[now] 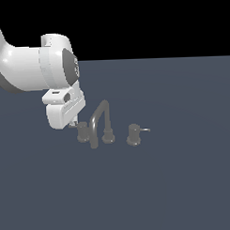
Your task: Turn on the faucet by rotating a designated handle.
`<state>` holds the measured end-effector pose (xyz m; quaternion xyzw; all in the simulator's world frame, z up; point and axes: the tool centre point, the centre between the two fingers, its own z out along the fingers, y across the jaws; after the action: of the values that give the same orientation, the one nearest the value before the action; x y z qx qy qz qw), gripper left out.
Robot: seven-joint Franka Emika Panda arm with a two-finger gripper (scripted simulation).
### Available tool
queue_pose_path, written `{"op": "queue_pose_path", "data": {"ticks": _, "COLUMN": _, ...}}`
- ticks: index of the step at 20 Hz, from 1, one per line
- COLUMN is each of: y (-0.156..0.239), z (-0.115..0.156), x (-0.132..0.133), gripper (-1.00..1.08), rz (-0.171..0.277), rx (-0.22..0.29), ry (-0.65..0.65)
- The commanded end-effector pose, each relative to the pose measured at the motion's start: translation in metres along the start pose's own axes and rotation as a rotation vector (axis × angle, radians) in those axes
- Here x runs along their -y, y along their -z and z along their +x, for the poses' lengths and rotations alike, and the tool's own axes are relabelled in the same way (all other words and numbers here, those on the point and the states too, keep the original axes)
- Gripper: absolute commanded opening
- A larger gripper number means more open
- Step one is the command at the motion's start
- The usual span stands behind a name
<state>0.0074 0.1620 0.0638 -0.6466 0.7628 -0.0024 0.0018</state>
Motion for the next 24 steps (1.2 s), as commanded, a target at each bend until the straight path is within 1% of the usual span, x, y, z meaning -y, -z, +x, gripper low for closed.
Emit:
{"op": "queue_pose_path", "data": {"ticks": 1, "y": 0.0, "z": -0.006, "x": -0.01, "gripper": -1.0, "rz": -0.006, "rx": 0.0, "ry": 0.006}}
{"op": "queue_pose_path", "data": {"ticks": 2, "y": 0.0, "z": -0.001, "x": -0.001, "gripper": -1.0, "rz": 0.004, "rx": -0.004, "ry": 0.001}}
{"op": "queue_pose_path", "data": {"ticks": 15, "y": 0.0, "z": 0.003, "x": -0.044, "gripper": -1.0, "rz": -0.005, "rx": 0.0, "ry": 0.005}}
{"op": "queue_pose_path", "data": {"ticks": 16, "y": 0.0, "z": 0.003, "x": -0.044, "gripper": -1.0, "rz": -0.005, "rx": 0.0, "ry": 0.005}}
{"op": "queue_pose_path", "data": {"ticks": 17, "y": 0.0, "z": -0.01, "x": -0.043, "gripper": -1.0, "rz": -0.001, "rx": 0.006, "ry": 0.027}}
{"op": "queue_pose_path", "data": {"ticks": 24, "y": 0.0, "z": 0.016, "x": -0.056, "gripper": -1.0, "rz": -0.004, "rx": 0.003, "ry": 0.015}}
